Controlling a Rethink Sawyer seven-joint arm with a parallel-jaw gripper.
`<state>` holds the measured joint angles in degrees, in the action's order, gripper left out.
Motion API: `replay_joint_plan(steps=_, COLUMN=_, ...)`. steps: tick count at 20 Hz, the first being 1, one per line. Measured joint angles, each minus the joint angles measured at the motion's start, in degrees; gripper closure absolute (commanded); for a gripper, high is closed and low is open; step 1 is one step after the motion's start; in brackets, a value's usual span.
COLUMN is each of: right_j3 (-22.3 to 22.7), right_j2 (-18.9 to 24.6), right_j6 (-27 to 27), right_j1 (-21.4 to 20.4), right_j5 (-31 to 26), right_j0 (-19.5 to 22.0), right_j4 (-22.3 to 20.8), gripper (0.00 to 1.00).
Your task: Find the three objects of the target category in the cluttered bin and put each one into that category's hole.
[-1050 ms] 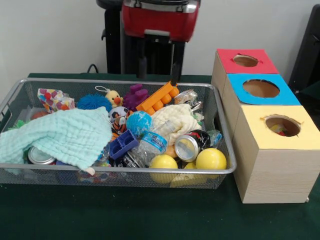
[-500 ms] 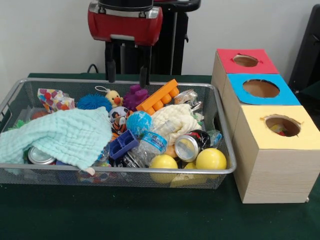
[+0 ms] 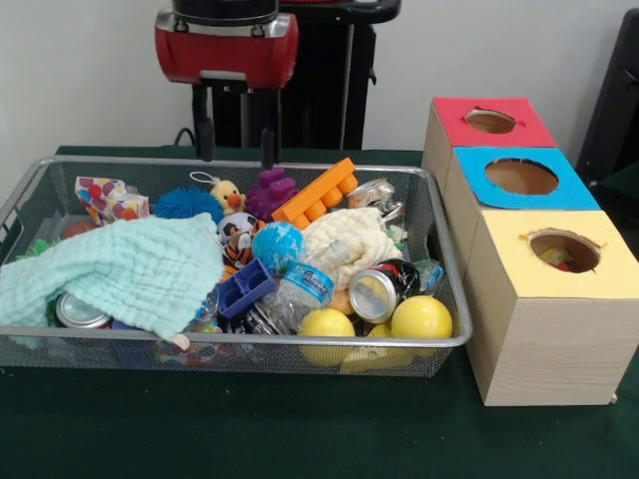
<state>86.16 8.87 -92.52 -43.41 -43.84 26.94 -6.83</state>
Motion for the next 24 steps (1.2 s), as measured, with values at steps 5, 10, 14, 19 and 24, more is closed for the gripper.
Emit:
replay_joint_plan(steps=5, right_j3=0.00, right_j2=2.88, right_j6=0.27, right_j1=0.02, right_j5=0.00, right_j0=3.57, right_j4=-2.79, gripper=0.00)
replay_joint_plan(steps=10, right_j3=0.00, right_j2=5.28, right_j6=0.27, right_j1=0.14, right_j5=-0.01, right_j0=6.23, right_j4=-4.96, gripper=0.00)
replay_joint_plan(steps=14, right_j3=-0.02, right_j2=7.17, right_j6=0.27, right_j1=0.33, right_j5=-0.01, right_j0=7.95, right_j4=-6.67, gripper=0.00)
replay_joint_plan(steps=19, right_j3=-0.17, right_j2=9.44, right_j6=0.27, right_j1=0.63, right_j5=0.00, right_j0=9.26, right_j4=-9.05, gripper=0.00)
replay_joint_plan(steps=24, right_j3=-0.17, right_j2=11.74, right_j6=0.37, right_j1=0.87, right_j5=-0.01, right_j0=10.43, right_j4=-10.92, gripper=0.00)
